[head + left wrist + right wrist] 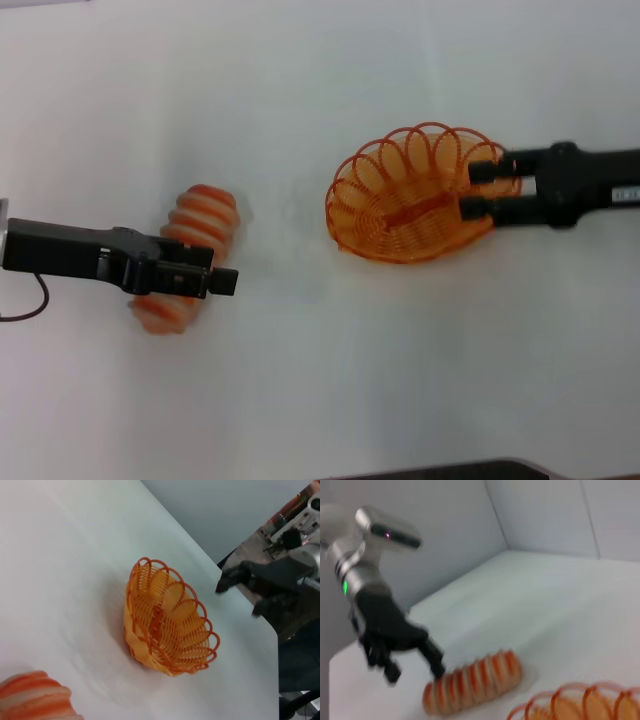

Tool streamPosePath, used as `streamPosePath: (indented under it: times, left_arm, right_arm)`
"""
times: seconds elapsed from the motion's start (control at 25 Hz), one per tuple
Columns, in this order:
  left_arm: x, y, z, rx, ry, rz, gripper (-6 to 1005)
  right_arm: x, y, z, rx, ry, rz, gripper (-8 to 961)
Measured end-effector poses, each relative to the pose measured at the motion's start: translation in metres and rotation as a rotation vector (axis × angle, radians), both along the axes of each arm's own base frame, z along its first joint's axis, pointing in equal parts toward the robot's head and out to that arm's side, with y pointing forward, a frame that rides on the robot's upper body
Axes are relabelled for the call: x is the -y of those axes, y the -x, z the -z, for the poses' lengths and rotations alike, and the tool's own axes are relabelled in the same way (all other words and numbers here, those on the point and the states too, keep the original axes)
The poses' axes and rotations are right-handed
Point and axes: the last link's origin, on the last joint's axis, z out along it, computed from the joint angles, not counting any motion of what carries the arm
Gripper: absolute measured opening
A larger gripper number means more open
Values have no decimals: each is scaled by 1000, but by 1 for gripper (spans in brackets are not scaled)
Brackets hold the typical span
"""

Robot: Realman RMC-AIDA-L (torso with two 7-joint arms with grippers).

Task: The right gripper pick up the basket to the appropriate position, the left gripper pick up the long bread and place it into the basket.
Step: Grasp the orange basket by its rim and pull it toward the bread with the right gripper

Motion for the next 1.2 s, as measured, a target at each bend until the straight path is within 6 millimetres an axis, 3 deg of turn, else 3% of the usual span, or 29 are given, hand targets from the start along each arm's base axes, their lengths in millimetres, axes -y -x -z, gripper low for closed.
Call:
streamPosePath:
  times: [0.2, 0.32, 0.6, 0.84, 1.2]
  left_arm:
    - [-1, 0, 0, 0, -6, 6, 808]
    - [-1, -1, 0, 3, -5, 9, 808]
    - [-2, -3, -1, 7, -6, 19, 807]
    - [-1, -3, 0, 8, -5, 20, 807]
    - [1, -2, 1, 11, 2, 17, 808]
  right_arm:
    - [-26, 20, -21, -77, -66, 53, 668]
    - [-55, 34, -42, -58, -90, 139, 667]
    - [-104, 62, -68, 231, -91, 300, 667]
    - [-109, 69, -47, 470, 12, 341, 667]
    - [-103, 48, -22, 551, 72, 380, 666]
